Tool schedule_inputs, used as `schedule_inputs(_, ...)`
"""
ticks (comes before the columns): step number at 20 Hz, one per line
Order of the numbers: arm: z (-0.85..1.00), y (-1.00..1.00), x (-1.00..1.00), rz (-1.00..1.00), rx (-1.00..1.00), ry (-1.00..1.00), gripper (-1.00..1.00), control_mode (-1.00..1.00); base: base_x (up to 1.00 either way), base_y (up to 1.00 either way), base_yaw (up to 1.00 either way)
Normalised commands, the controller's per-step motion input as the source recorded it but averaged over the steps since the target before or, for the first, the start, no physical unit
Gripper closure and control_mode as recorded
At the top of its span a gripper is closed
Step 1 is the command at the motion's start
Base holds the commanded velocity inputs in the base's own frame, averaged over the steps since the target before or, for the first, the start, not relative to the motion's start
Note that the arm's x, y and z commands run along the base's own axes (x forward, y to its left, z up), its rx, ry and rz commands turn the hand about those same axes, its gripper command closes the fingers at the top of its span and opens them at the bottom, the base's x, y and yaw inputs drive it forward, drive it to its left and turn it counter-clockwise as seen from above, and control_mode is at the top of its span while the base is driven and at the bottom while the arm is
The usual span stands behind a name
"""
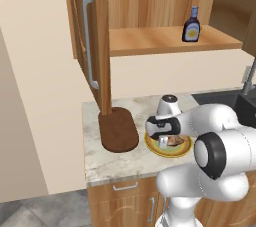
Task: Pick the chicken drumstick from the plate and place it on the cutting board. Then pick the condiment bottle from the cabinet and place it next to the cutting board.
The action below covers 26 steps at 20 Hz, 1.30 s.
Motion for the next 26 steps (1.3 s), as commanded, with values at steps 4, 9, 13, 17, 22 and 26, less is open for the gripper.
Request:
schedule_inputs(4, -0.17, 0.0, 0.18, 0.03, 0.0, 0.03, -1.0, -1.0, 0.0, 0.0, 0.0)
schedule_inputs(9, -0.2, 0.0, 0.18, 0.03, 0.0, 0.03, -1.0, -1.0, 0.0, 0.0, 0.0)
schedule_inputs(13, -0.28, 0.0, 0.14, 0.04, 0.0, 0.02, -1.0, -1.0, 0.0, 0.0, 0.0)
schedule_inputs(17, -0.37, 0.06, 0.08, 0.07, 0.0, 0.01, -1.0, -1.0, 0.0, 0.0, 0.0)
schedule_inputs(22, -0.34, 0.07, 0.04, 0.08, 0.0, 0.01, -1.0, -1.0, 0.0, 0.0, 0.0)
schedule_inputs(26, -0.26, 0.03, 0.0, 0.07, 0.0, 0.01, 1.0, -1.0, 0.0, 0.0, 0.0)
